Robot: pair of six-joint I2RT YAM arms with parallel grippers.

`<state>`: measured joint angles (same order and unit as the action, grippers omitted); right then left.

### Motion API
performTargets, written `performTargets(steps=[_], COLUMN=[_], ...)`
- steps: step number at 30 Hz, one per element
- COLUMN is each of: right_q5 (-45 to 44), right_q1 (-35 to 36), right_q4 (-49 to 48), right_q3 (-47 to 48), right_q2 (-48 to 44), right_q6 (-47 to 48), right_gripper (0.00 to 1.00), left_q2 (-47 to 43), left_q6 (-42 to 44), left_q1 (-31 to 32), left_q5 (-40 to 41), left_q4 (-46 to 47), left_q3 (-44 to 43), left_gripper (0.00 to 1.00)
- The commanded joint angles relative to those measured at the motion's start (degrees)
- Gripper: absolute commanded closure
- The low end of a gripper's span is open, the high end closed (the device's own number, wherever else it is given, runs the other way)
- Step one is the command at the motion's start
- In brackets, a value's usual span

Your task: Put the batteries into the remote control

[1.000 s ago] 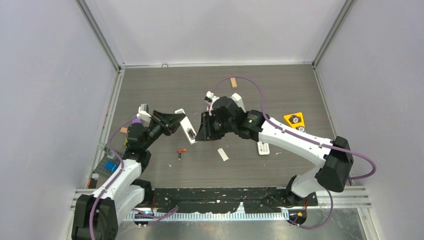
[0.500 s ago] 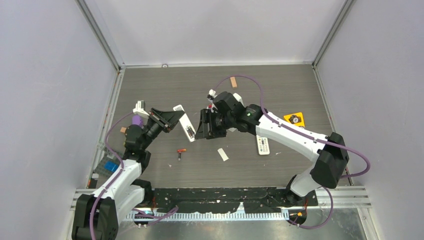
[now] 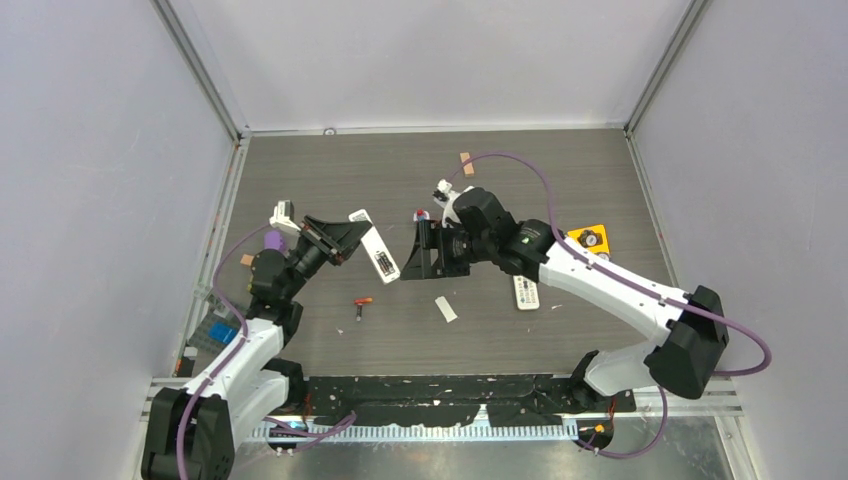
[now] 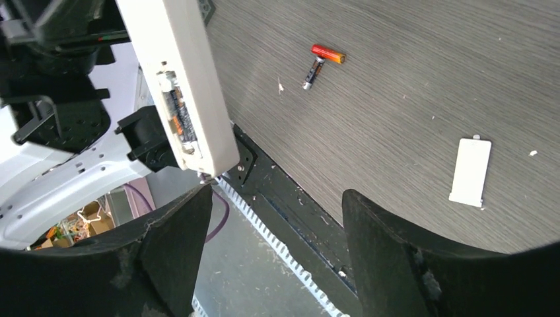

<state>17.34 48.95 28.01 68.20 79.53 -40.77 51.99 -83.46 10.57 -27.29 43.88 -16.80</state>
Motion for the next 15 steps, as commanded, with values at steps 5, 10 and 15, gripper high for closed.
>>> performTargets(steps=[5,10,15], right_q5=[6.8,7.9,8.9], right_q1=[-0.6,-0.6,-0.6], right_q4=[-15.3,-21.3,-21.9], right_q3=[-4.6,-3.3,-1.9], right_q2=[-4.4,-2.0,1.3], right_q6=[-0.2,-0.3,-0.4], right_gripper=[0.2,0.21,0.37], left_q2=[-0.9,-2.1,-2.8], left_q6=[-2.0,-2.0,-2.6], left_q1=[0.0,0.0,0.0], left_q5=[-1.0,-1.7,-2.1], left_q4=[3.9,3.4,3.4], left_q3=[-3.0,-2.9,-2.8], left_gripper=[1.0,1.0,1.0])
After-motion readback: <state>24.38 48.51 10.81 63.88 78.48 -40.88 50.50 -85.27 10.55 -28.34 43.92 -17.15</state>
